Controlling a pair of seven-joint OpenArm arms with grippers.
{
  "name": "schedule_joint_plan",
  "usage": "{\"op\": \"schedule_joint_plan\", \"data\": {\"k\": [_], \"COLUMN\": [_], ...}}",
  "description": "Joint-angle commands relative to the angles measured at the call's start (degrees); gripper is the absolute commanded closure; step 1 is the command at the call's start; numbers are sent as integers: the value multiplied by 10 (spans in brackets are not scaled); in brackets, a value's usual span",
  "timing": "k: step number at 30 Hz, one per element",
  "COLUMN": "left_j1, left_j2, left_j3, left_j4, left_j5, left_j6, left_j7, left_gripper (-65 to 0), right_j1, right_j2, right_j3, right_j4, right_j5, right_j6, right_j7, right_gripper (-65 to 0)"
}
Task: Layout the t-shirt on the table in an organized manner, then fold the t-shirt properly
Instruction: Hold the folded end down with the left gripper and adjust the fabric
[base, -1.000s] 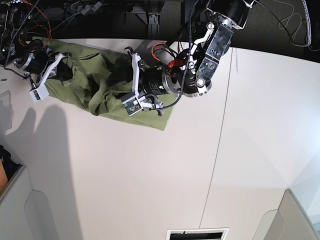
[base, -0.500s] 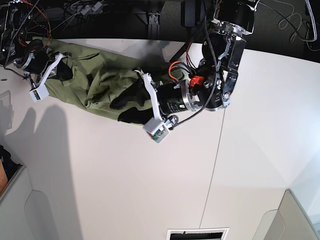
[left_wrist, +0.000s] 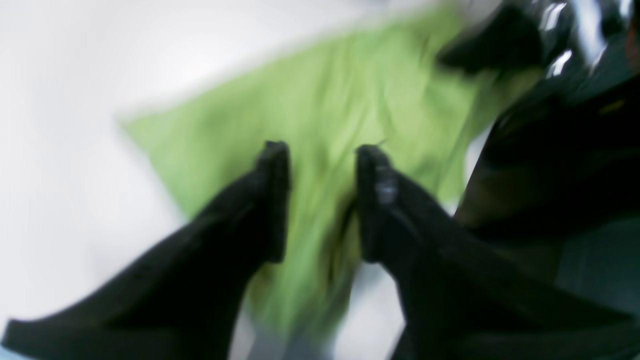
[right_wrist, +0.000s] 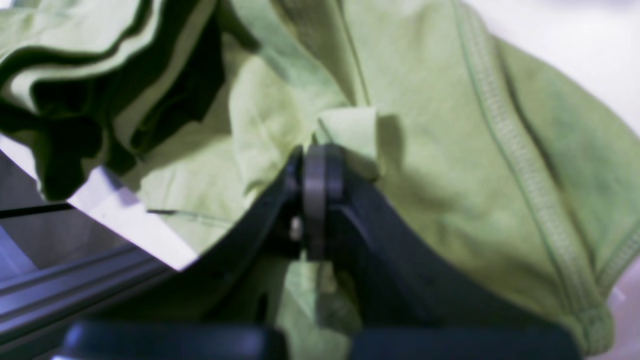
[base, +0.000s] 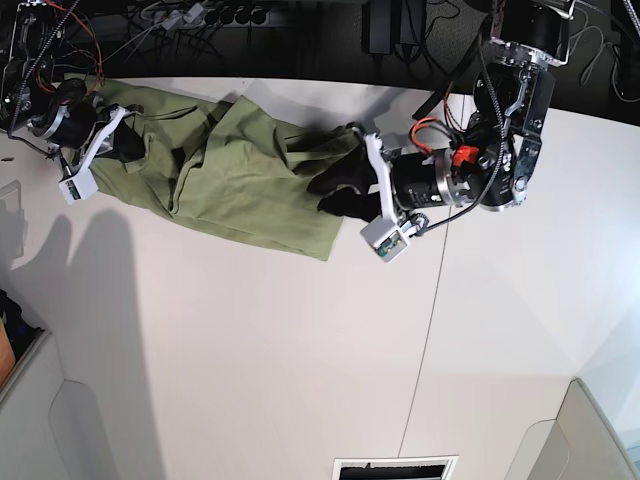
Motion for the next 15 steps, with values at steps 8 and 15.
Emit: {"op": "schedule_joint_plan", "data": {"k": [8, 15], "left_j1": [80, 83], "left_j2": [-99, -108], "left_j3": [-1, 0], "left_j4": [128, 81], "left_j5": [60, 229], "left_j6": [-7, -7], "left_j7": [-25, -164], "left_gripper": [-189, -189], "right_j1": [4, 4], "right_j2": [8, 8], "right_j3": [5, 5], "right_j4": [8, 8], "right_j5": [5, 5], "right_j6": [2, 2], "right_j7": [16, 13], "right_gripper": [0, 0]}}
